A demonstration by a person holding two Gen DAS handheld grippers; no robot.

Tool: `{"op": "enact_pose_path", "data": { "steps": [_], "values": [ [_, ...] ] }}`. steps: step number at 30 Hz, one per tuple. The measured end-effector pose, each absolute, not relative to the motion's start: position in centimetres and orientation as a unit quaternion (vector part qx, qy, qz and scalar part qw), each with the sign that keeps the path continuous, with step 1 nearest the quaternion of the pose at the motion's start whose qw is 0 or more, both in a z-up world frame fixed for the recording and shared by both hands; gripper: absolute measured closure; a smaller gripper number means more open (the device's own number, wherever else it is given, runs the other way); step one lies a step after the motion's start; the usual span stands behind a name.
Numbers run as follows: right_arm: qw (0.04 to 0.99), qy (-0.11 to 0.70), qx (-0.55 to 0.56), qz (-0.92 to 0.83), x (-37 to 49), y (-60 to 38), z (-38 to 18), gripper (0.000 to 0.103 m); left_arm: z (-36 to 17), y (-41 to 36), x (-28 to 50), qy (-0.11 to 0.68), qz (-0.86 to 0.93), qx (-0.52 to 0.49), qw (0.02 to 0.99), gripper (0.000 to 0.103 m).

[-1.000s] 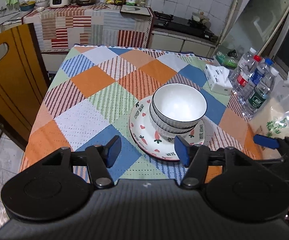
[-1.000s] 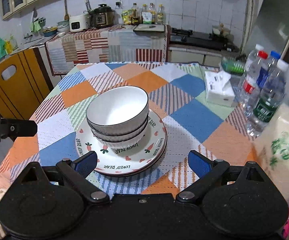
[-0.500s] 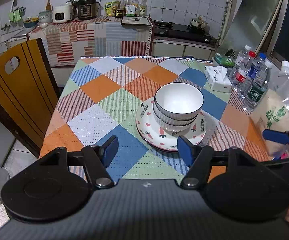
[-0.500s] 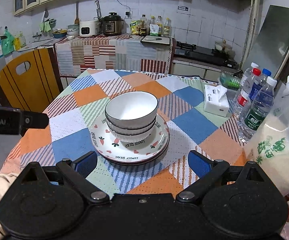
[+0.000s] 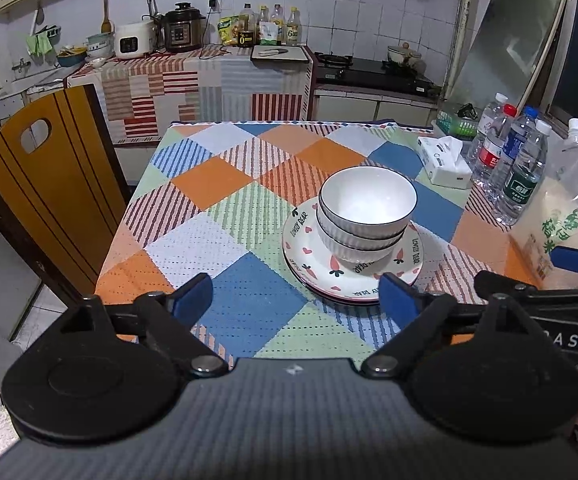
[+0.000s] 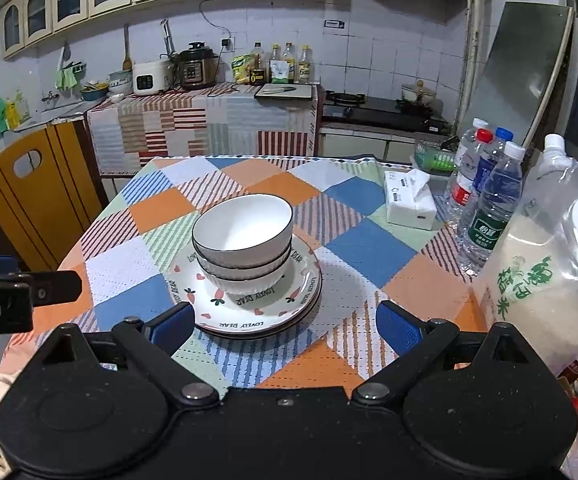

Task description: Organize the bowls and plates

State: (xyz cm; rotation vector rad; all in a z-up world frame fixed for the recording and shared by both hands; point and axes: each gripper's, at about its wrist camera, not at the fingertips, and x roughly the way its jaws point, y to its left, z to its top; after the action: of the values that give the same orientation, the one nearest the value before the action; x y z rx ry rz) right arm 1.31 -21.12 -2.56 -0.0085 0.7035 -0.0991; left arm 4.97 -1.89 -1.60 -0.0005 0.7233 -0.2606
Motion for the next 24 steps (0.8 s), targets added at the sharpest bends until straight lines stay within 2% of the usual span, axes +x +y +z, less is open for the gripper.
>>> {"op": "enact_pose_path", "data": {
  "steps": [5,24],
  "values": [
    [0.938,0.343,-0.002,-0.057,1.10,-21.22,-2.74,0.004,-1.98,-2.04,4.89,0.351,-0.118,0.001,0.929,0.005],
    [0.935,0.348,-0.002,-0.065,0.60,-21.17,-3.29,0.004,-2.06,-2.15,4.15,0.337,-0.101,0.012,0.936,0.005]
  ]
}}
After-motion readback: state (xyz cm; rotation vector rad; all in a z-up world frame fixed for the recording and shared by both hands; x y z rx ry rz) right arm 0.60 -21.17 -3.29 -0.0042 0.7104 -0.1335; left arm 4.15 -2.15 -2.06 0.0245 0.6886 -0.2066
